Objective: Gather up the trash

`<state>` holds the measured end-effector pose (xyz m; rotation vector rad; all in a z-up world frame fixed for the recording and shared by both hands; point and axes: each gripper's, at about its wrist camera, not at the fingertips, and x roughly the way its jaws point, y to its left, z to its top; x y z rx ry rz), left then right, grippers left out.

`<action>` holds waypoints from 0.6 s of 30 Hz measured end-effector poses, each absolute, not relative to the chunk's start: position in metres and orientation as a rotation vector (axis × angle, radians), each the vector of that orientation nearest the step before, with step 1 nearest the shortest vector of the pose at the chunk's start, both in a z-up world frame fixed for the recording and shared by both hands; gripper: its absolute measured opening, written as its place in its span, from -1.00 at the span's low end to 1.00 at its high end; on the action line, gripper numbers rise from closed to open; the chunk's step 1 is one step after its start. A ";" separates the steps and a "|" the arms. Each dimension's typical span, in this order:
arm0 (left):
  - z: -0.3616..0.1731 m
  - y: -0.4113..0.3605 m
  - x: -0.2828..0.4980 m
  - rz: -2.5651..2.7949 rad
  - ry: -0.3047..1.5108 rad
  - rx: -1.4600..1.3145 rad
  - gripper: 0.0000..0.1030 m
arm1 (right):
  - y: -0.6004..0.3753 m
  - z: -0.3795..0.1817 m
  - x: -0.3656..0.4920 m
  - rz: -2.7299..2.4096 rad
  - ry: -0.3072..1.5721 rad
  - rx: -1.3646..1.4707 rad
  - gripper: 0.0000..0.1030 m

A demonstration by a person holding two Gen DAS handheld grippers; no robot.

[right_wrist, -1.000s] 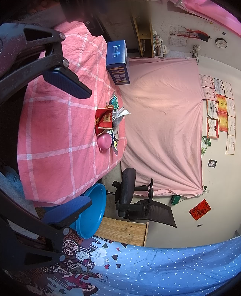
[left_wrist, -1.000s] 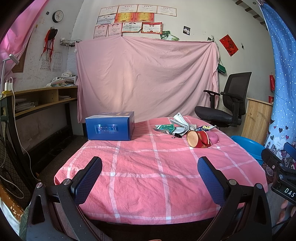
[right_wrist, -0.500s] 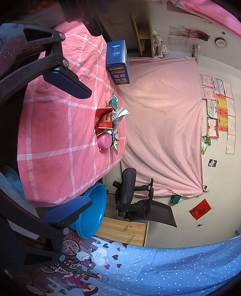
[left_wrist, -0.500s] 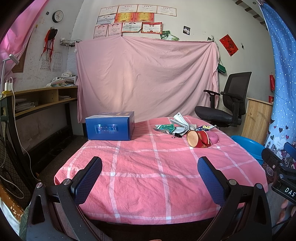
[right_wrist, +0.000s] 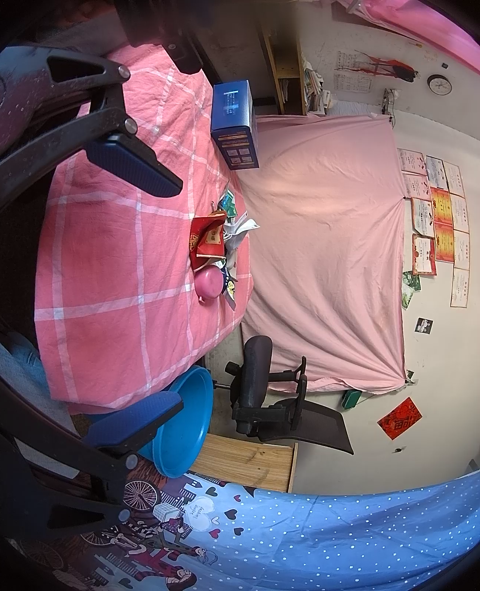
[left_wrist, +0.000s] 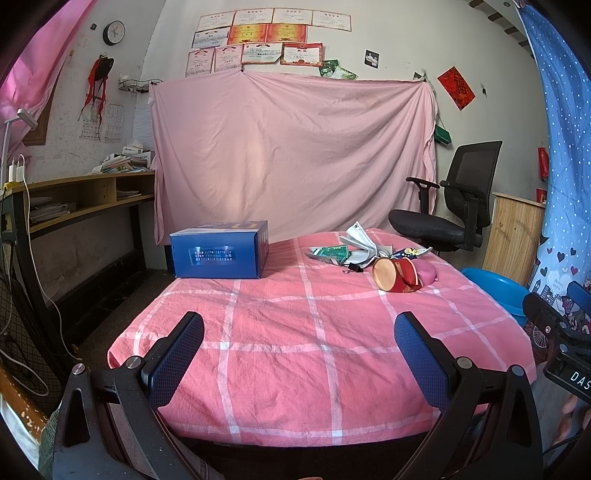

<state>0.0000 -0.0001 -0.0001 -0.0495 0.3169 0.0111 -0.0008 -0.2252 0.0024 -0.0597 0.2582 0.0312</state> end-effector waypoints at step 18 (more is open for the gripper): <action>0.011 0.002 0.022 0.036 0.313 -0.083 0.96 | -0.229 0.012 0.021 0.079 0.255 -0.032 1.00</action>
